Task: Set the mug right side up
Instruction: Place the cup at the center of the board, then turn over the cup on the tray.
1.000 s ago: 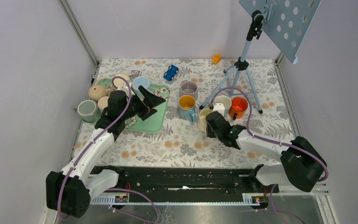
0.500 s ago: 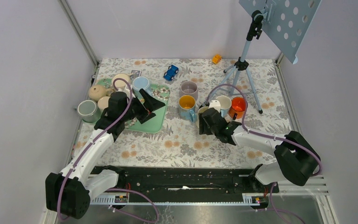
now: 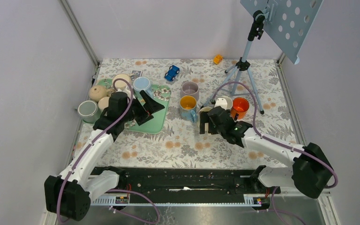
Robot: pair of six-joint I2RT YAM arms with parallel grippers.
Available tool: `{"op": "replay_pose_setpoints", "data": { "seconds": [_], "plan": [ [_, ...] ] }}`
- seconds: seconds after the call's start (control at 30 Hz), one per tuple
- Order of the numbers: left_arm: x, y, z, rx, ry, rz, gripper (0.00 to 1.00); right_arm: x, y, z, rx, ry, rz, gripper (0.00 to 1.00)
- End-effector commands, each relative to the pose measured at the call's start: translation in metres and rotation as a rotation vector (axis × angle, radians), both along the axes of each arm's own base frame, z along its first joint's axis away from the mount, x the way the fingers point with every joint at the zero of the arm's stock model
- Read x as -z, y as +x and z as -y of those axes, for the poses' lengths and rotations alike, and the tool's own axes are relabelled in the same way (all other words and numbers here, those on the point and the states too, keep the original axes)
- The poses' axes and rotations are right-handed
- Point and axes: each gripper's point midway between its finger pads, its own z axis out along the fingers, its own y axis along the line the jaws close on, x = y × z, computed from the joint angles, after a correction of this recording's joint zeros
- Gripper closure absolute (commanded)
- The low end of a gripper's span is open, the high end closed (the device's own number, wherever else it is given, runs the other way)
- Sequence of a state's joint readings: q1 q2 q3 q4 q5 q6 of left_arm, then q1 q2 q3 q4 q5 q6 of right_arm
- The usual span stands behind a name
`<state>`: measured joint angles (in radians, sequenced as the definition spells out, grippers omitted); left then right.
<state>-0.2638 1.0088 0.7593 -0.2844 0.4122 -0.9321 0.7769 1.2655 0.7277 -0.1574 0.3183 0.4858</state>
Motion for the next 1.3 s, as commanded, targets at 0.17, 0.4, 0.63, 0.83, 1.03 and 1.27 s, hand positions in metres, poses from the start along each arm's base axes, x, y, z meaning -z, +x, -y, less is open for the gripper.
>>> {"op": "replay_pose_setpoints", "data": {
  "seconds": [0.17,0.4,0.63,0.83,1.03,1.27],
  "plan": [
    [-0.026,0.004,-0.062,-0.276,0.239,0.052,0.01,-0.062,-0.001,0.006,0.048,0.107,0.09,0.0],
    [-0.017,0.003,-0.108,-0.517,0.367,-0.031,0.01,-0.084,0.003,0.008,0.066,0.124,0.132,0.0],
    [-0.012,0.042,-0.101,-0.484,0.448,-0.051,0.01,-0.101,0.002,-0.004,0.02,0.176,0.14,0.0],
    [0.003,0.089,-0.097,-0.448,0.581,-0.066,0.01,-0.124,-0.004,-0.007,-0.028,0.236,0.189,0.0],
    [0.038,0.132,-0.08,-0.371,0.663,-0.122,0.01,-0.146,-0.015,-0.01,-0.092,0.299,0.229,0.0],
    [0.069,0.176,-0.072,-0.356,0.719,-0.152,0.05,-0.153,-0.022,-0.009,-0.118,0.309,0.227,0.0]
  ]
}}
